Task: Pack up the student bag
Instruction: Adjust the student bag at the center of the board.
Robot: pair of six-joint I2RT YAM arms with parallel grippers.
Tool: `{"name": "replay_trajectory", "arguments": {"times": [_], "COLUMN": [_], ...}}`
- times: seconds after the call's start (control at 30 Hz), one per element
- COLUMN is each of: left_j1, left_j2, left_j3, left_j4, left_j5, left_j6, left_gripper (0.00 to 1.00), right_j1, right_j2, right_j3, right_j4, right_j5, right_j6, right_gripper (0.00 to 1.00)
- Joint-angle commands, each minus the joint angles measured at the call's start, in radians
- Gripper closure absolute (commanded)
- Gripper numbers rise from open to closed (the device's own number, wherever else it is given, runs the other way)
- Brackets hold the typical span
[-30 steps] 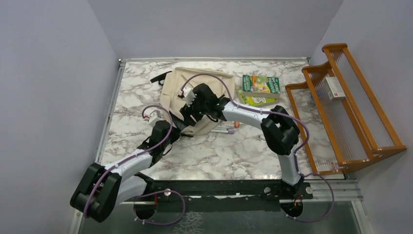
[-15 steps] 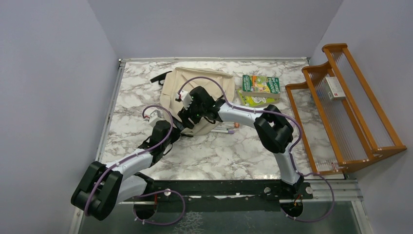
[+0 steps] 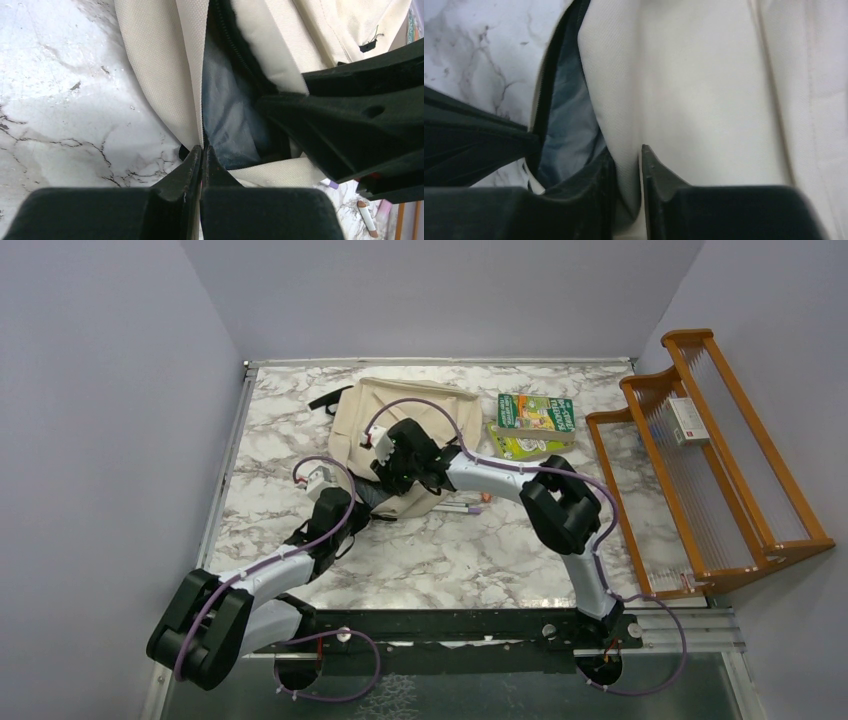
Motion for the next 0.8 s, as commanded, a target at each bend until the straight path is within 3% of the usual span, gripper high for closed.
{"name": "replay_trajectory", "arguments": {"times": [0.0, 0.1, 0.33, 0.77], "left_j1": [0.0, 0.0, 0.0, 0.001], "left_j2": [-0.001, 0.008, 0.018, -0.003], "left_j3": [-0.023, -0.018, -0.006, 0.001], "left_j4": [-0.005, -0.002, -0.007, -0.036], "left_j5": [-0.019, -0.013, -0.007, -0.025], "left_j6": [0.003, 0.003, 0.017, 0.027], "left_gripper": [1.0, 0.97, 0.91, 0.92], "right_j1": [0.007, 0.007, 0.007, 0.007], "right_j2": [0.009, -0.019, -0.085, -0.08], "right_j3": [0.072, 0.078, 0.143, 0.467], "right_j4": [0.032, 0.054, -0.003, -0.359], "right_j5": [0.173, 0.21, 0.195, 0.108], "right_j6": [0.033, 0.036, -0.004, -0.045], "right_gripper": [0.84, 0.99, 0.99, 0.99]}}
